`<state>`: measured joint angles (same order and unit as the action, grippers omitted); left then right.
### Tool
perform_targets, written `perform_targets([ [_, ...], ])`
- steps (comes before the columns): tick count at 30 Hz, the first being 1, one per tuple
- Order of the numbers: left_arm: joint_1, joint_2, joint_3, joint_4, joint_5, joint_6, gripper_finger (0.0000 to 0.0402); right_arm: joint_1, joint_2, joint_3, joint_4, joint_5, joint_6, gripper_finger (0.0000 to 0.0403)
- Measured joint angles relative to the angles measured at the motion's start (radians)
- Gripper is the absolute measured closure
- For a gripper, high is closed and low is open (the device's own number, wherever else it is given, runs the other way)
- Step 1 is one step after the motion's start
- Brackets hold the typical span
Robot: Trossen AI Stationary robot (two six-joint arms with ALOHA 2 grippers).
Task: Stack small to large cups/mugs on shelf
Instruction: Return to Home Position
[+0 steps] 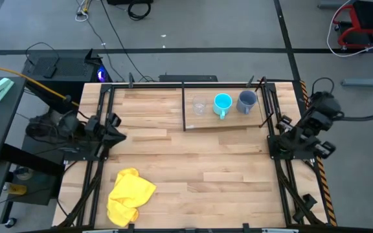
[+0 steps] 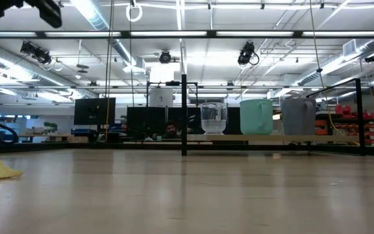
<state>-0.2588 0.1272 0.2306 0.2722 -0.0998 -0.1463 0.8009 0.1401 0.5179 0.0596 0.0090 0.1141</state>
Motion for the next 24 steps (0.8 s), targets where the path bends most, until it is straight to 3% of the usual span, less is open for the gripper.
perform_targets([
  [6, 0.000, -0.118, -0.091, 0.015, 0.000, 0.001, 0.0372, 0.000, -0.001, -0.124, 0.126, 0.022, -0.013, 0.0329],
  [13, 0.001, -0.123, -0.142, 0.029, 0.000, 0.001, 0.0366, -0.032, 0.000, -0.291, 0.289, 0.028, -0.027, 0.0329],
  [24, 0.012, -0.121, -0.221, 0.084, 0.000, 0.004, 0.0378, -0.256, 0.000, -0.458, 0.423, 0.009, 0.014, 0.0329],
])
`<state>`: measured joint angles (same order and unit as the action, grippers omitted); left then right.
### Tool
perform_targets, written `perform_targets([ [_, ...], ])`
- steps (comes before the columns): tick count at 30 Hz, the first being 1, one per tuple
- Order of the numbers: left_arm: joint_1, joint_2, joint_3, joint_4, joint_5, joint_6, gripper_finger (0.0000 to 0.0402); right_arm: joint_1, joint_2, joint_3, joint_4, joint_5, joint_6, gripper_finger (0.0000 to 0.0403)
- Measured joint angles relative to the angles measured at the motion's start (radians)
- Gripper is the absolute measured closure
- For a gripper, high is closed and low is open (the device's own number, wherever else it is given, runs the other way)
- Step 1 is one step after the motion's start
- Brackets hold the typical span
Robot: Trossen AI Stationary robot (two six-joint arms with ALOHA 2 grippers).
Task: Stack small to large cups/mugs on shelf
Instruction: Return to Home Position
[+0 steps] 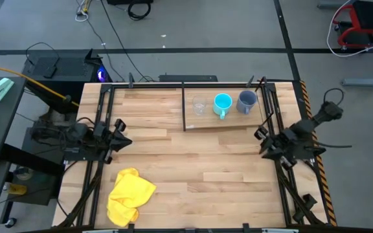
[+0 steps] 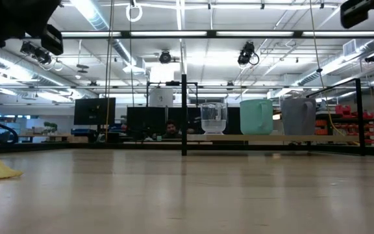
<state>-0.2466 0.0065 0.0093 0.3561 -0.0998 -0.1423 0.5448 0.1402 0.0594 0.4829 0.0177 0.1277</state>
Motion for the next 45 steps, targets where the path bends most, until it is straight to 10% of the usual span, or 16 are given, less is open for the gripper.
perform_targets([
  [26, 0.150, 0.005, 0.000, -0.318, -0.016, 0.077, 0.0371, -0.410, 0.002, -0.004, -0.365, 0.047, -0.108, 0.0329],
  [45, 0.150, 0.026, -0.001, -0.315, -0.018, 0.199, 0.0376, -0.451, 0.008, -0.004, -0.512, 0.057, -0.079, 0.0329],
])
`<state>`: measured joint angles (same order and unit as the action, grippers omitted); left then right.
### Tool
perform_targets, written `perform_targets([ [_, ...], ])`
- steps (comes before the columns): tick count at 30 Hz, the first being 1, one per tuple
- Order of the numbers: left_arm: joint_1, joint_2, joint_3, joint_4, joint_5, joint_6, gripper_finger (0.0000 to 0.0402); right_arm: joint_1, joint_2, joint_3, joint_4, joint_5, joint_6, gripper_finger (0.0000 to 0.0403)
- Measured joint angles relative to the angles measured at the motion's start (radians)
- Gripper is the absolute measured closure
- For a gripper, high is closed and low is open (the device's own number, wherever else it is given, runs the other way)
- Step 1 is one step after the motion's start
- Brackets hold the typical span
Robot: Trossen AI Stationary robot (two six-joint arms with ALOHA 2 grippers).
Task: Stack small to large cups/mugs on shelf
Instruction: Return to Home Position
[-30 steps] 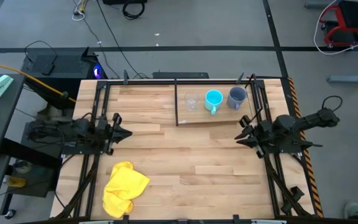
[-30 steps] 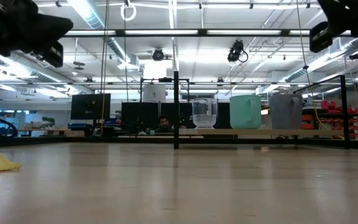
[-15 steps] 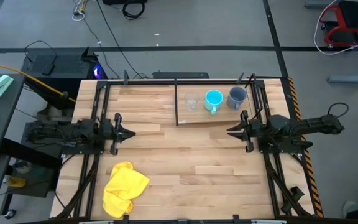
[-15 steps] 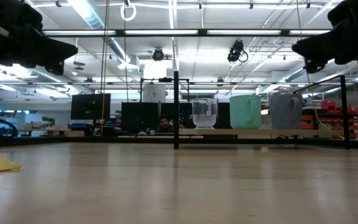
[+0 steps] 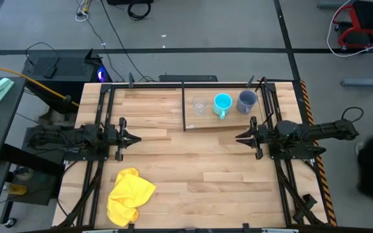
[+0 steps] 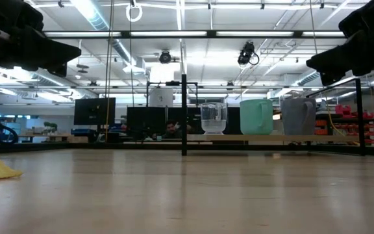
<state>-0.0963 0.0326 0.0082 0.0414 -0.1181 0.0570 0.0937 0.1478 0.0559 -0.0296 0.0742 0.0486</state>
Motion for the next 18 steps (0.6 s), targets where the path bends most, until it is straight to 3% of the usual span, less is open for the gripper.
perform_targets([
  [18, 0.000, 0.000, 0.000, 0.000, 0.000, -0.001, 0.0378, 0.000, 0.000, 0.000, 0.001, 0.000, 0.000, 0.0329],
])
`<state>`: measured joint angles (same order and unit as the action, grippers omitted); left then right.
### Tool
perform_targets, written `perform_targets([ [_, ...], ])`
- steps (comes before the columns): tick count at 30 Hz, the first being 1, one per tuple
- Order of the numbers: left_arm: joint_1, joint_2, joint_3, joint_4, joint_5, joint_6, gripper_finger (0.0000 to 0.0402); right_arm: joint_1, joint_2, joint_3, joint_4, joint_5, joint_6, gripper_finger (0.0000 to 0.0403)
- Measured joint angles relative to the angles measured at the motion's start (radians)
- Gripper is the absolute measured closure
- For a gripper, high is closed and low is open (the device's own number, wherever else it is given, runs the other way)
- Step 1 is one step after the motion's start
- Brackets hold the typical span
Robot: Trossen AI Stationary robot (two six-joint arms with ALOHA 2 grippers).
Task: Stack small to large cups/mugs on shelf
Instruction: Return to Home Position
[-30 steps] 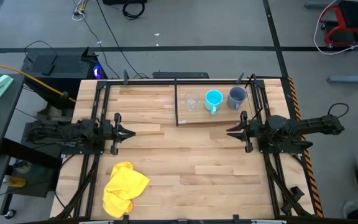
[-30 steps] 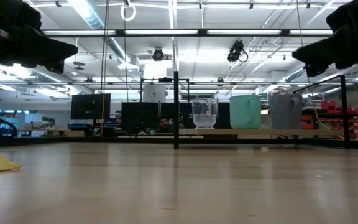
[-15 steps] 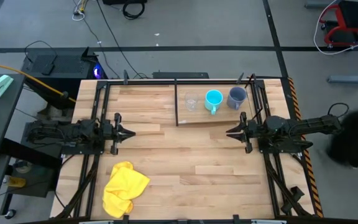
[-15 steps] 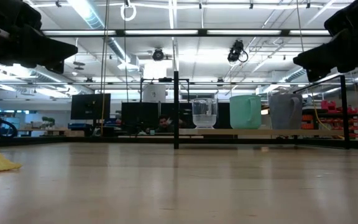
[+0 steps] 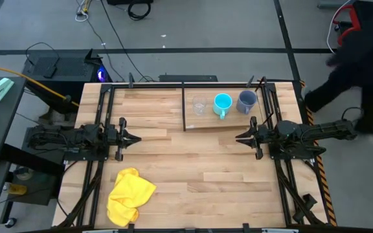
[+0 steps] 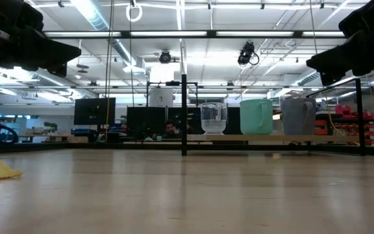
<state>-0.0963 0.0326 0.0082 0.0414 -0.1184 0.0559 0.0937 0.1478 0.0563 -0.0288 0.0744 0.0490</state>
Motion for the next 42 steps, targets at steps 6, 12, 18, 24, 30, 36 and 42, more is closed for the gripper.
perform_targets([
  [6, 0.000, 0.000, 0.000, 0.000, 0.000, 0.000, 0.0372, 0.000, 0.000, 0.000, 0.000, 0.000, 0.000, 0.0329],
  [12, 0.000, 0.000, 0.000, 0.000, 0.000, 0.000, 0.0366, 0.000, 0.000, 0.000, 0.000, 0.000, 0.000, 0.0329],
  [18, 0.000, 0.000, 0.000, 0.000, 0.000, -0.001, 0.0373, 0.000, 0.000, 0.000, 0.000, 0.000, 0.000, 0.0329],
  [24, 0.000, 0.000, 0.000, 0.000, 0.000, -0.001, 0.0378, 0.000, 0.000, 0.001, 0.000, 0.000, 0.000, 0.0329],
  [30, 0.000, 0.000, 0.000, 0.000, 0.000, -0.001, 0.0369, 0.000, 0.000, 0.001, 0.000, 0.000, 0.000, 0.0329],
  [36, 0.000, 0.000, 0.000, 0.000, 0.000, -0.001, 0.0367, 0.000, 0.000, 0.001, 0.000, 0.000, 0.000, 0.0329],
  [42, 0.000, 0.000, 0.000, 0.000, 0.000, -0.001, 0.0376, 0.000, 0.000, 0.001, 0.000, 0.000, 0.000, 0.0329],
])
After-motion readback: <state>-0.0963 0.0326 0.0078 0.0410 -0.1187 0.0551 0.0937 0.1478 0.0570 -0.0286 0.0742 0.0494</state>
